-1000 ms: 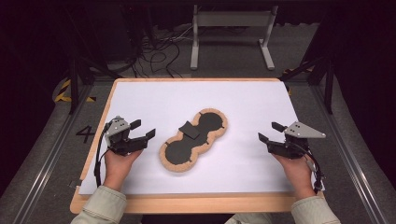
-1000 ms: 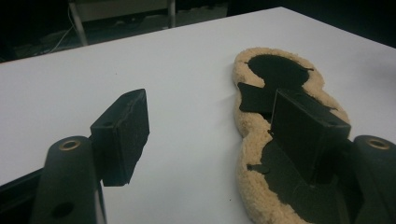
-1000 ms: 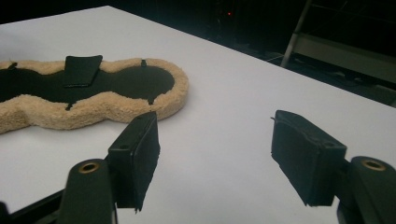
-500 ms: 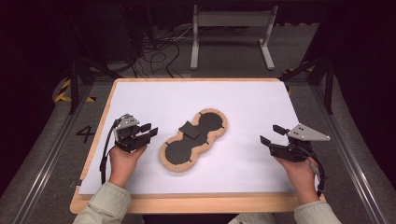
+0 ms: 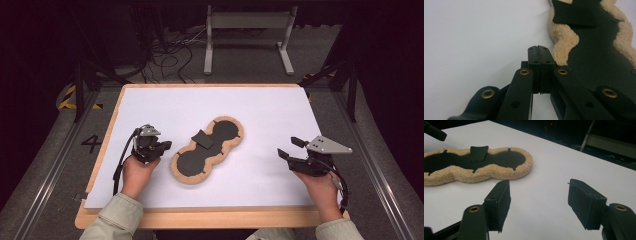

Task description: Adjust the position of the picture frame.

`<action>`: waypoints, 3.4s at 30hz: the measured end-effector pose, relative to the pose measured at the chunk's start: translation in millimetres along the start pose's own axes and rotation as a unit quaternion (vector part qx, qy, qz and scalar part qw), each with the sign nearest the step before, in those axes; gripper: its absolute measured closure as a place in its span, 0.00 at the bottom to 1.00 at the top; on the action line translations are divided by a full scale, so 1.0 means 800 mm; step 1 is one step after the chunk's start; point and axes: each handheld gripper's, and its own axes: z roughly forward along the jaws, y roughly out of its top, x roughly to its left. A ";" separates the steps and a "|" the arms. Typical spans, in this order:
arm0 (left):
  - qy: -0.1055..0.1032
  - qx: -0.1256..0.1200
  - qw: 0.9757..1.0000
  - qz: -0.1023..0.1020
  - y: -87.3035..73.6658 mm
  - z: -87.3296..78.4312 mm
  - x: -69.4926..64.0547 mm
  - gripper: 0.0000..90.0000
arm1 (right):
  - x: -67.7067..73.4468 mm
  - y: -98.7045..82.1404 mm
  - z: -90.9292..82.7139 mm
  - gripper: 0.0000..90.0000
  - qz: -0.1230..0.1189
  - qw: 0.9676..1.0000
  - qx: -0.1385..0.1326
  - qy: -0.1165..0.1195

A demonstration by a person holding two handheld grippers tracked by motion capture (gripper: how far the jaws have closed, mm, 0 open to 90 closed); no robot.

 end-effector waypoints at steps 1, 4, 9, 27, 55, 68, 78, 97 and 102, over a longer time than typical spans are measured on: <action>-0.002 0.009 1.000 0.003 -0.001 0.003 0.000 1.00 | 0.000 0.000 0.000 0.39 -0.001 1.000 0.001 0.001; -0.006 0.027 1.000 0.006 -0.002 0.010 -0.002 1.00 | 0.001 0.000 0.002 0.39 0.000 1.000 0.003 0.003; -0.011 0.046 0.999 0.009 -0.003 0.023 -0.006 1.00 | 0.004 -0.001 0.007 0.39 0.000 1.000 0.010 0.011; -0.066 0.068 0.995 0.035 -0.004 0.026 -0.017 1.00 | 0.004 -0.002 0.007 0.39 0.001 1.000 0.016 0.012; -0.190 0.109 0.962 0.164 0.005 0.047 -0.119 1.00 | 0.008 -0.001 0.014 0.47 -0.007 0.999 0.036 0.020; -0.155 0.072 0.975 0.143 -0.001 0.022 -0.101 0.95 | 0.018 0.015 0.033 0.89 -0.053 0.992 0.110 0.037; -0.122 0.007 0.986 0.117 -0.010 -0.008 -0.078 0.85 | 0.025 0.045 0.071 1.00 -0.067 0.987 0.146 0.028; -0.027 -0.066 0.997 0.026 -0.037 -0.039 -0.033 0.66 | 0.003 0.075 0.154 1.00 0.014 0.977 0.209 0.026; 0.000 -0.075 0.997 0.007 -0.046 -0.046 -0.019 0.65 | -0.005 0.081 0.177 1.00 0.027 0.974 0.225 0.026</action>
